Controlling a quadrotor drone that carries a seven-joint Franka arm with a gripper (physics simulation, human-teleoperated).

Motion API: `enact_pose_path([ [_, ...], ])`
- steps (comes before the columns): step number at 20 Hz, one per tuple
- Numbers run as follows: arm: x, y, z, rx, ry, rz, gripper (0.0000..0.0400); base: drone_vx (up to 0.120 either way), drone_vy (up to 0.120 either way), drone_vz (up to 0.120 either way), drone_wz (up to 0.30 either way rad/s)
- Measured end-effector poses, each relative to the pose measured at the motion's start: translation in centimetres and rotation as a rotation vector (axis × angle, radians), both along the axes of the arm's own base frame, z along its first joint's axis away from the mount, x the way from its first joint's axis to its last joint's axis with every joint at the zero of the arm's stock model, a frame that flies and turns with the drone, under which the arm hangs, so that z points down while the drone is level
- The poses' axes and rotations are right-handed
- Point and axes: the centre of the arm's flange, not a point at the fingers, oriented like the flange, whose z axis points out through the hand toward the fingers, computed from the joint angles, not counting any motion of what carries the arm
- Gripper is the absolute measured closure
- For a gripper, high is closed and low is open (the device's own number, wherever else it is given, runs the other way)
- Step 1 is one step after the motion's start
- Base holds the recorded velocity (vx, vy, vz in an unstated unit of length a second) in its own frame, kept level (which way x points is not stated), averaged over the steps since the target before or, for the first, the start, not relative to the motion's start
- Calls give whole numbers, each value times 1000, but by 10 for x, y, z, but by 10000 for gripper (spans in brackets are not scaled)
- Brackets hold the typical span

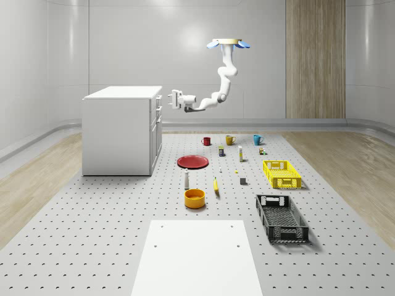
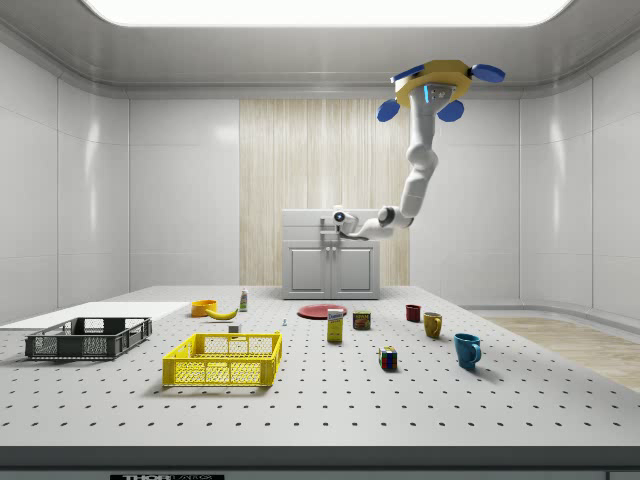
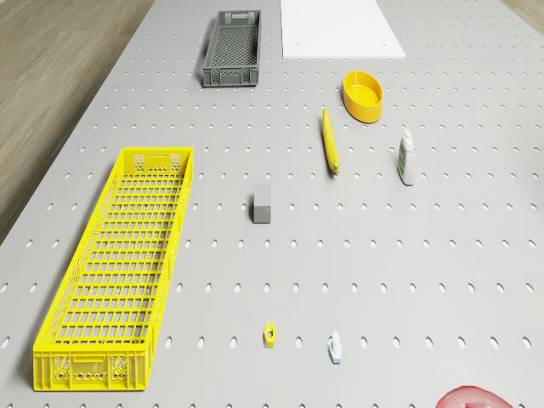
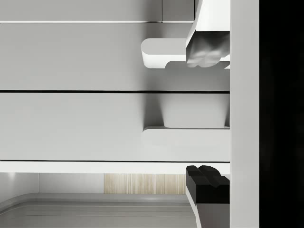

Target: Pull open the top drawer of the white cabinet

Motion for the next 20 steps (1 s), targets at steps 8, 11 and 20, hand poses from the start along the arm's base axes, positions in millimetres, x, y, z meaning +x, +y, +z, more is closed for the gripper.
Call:
enact_pose_path([
  [8, 0, 8, 0, 0, 0, 0, 95, 0, 0, 0, 0],
  [11, 0, 9, 0, 1, 0, 0, 95, 0, 0, 0, 0],
  [20, 0, 10, 0, 1, 0, 0, 95, 0, 0, 0, 0],
])
